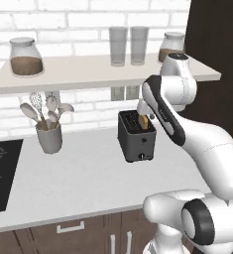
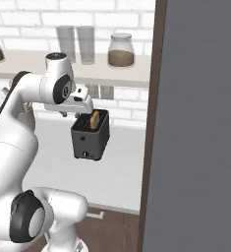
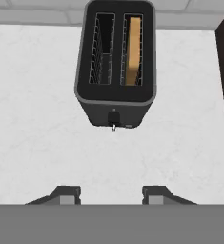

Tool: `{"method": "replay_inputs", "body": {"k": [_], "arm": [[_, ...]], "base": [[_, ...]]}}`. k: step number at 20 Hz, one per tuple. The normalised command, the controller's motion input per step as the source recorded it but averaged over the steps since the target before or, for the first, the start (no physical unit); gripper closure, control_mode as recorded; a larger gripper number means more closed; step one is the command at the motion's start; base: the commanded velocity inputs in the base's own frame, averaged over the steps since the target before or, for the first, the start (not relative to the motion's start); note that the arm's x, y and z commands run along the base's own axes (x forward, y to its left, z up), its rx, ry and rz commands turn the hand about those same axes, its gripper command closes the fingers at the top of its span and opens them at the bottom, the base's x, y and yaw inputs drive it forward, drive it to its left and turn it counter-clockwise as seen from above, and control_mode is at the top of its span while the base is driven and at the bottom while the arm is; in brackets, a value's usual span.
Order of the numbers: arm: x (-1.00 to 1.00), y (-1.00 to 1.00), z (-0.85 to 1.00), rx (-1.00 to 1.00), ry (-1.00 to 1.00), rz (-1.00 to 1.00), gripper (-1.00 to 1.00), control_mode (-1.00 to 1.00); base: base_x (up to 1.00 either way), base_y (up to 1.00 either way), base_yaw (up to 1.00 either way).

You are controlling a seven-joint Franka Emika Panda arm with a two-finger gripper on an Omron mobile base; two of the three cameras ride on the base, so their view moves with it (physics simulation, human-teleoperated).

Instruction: Start the toaster. Once the lever pops up, take the bread to the plate on the dining counter.

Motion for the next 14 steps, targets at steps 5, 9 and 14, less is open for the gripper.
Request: {"method": "replay_inputs", "body": {"k": [5,9,14], "arm": [[0.0,0.0,0.0,0.0,0.0,0.0,-1.0,-1.0],[-0.23,-0.12,-0.09,0.0,0.0,0.0,-1.0,-1.0],[-0.57,-0.21,-0.54,0.01,-0.11,0.0,-1.0,-1.0]], "base": [[0.0,0.0,0.0],[0.0,0.0,0.0],[0.0,0.0,0.0]]}}
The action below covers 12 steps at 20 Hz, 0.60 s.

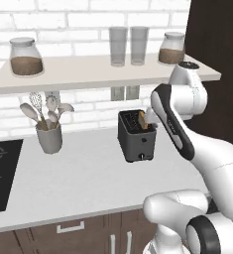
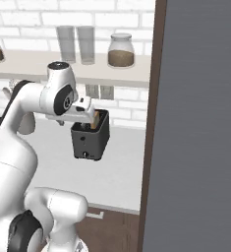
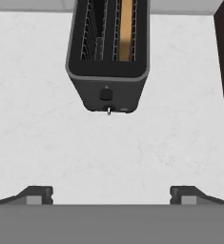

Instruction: Start the toaster. Once the lever pops up, take the bread to the plate on the dining counter.

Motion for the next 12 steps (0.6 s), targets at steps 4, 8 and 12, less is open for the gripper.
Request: {"method": "replay_inputs", "body": {"k": [4,8,12], "arm": [[-0.03,0.0,-0.68,0.0,-0.16,0.0,-1.0,-1.0],[0.08,0.08,-0.52,0.0,-0.17,0.0,-1.0,-1.0],[0.65,0.35,-0.37,0.0,-0.05,-0.02,-1.0,-1.0]], "base": [[0.0,0.0,0.0],[0.0,0.0,0.0],[0.0,0.0,0.0]]}}
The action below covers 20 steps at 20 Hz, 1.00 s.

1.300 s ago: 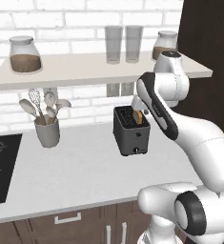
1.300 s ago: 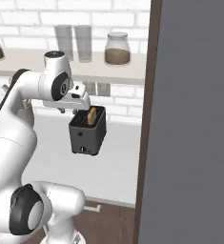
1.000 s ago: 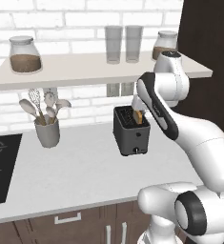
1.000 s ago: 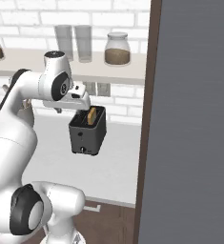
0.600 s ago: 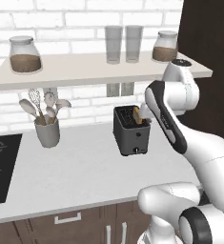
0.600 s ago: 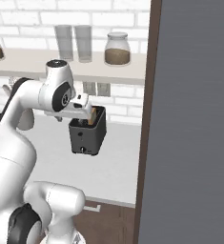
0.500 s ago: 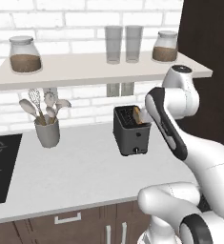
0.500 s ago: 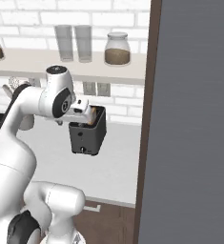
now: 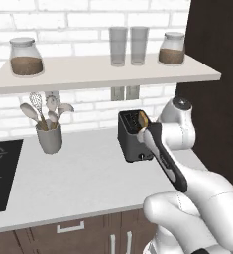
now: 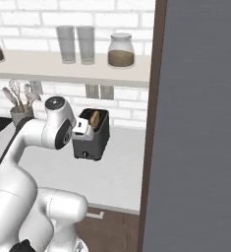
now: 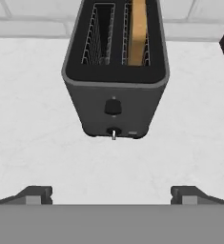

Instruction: Start the toaster. Once the lever pops up, take the bread to the plate on the dining counter.

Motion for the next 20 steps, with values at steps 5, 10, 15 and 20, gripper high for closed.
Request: {"method": "replay_inputs", "body": {"k": [5,10,15,20], "arm": [[0.68,0.31,-0.15,0.0,0.01,-0.04,-1.0,-1.0],[0.46,0.04,0.0,0.0,0.06,-0.06,1.0,-1.0],[0.41,-0.06,-0.03,0.0,0.07,-0.04,1.0,-1.0],[0.49,0.0,-0.15,0.0,0.04,-0.01,1.0,-1.0]], "base": [[0.0,0.0,0.0],[0.0,0.0,0.0],[0.0,0.0,0.0],[0.0,0.0,0.0]]}}
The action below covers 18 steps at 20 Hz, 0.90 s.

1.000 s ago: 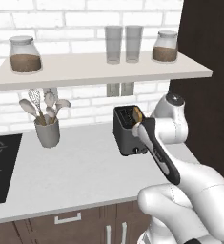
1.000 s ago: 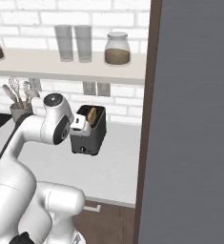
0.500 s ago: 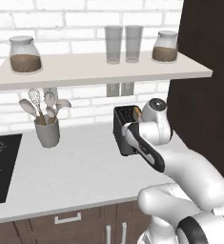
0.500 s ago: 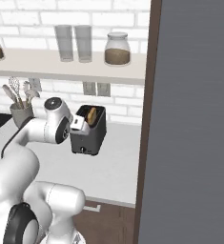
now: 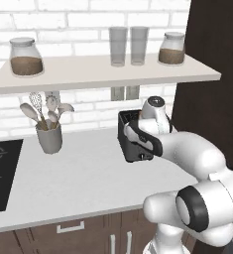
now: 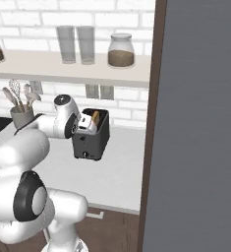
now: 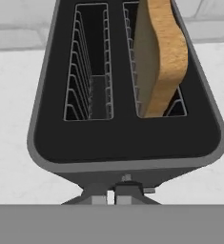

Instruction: Start the toaster. Once the lever pops up, take the bread to the plate on the dining counter.

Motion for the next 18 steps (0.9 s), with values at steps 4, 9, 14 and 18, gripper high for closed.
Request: {"method": "replay_inputs", "body": {"k": [4,9,14,18], "arm": [[0.06,-0.01,-0.22,0.0,0.0,0.0,1.0,-1.0],[0.0,-0.15,-0.33,0.0,0.0,0.0,1.0,-1.0],[0.0,-0.32,-0.31,0.0,0.0,0.0,1.0,-1.0],[0.0,-0.26,-0.31,0.0,0.0,0.0,1.0,-1.0]], "base": [[0.0,0.0,0.0],[0.0,0.0,0.0],[0.0,0.0,0.0],[0.0,0.0,0.0]]}}
